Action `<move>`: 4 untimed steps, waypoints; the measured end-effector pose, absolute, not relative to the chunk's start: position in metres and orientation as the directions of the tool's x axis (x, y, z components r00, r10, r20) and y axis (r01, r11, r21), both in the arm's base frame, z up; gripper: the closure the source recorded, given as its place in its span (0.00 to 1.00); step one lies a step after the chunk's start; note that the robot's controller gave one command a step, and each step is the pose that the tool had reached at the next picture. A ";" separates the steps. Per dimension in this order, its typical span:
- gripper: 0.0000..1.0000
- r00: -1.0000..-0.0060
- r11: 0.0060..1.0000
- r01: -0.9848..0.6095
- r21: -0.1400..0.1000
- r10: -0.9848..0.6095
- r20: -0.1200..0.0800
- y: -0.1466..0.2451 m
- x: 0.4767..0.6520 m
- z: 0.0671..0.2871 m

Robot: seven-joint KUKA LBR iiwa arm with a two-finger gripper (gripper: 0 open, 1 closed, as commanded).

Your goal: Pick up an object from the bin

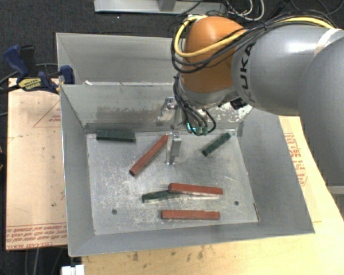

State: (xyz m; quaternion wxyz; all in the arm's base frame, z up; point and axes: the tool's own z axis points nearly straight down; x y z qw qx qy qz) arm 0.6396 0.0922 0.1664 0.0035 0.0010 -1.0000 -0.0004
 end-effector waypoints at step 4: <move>1.00 -0.997 0.997 0.072 0.003 0.072 -0.007 0.177 0.649 0.229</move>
Offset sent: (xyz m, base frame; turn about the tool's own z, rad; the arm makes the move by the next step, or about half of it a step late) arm -0.0362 0.0568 -0.0964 0.0554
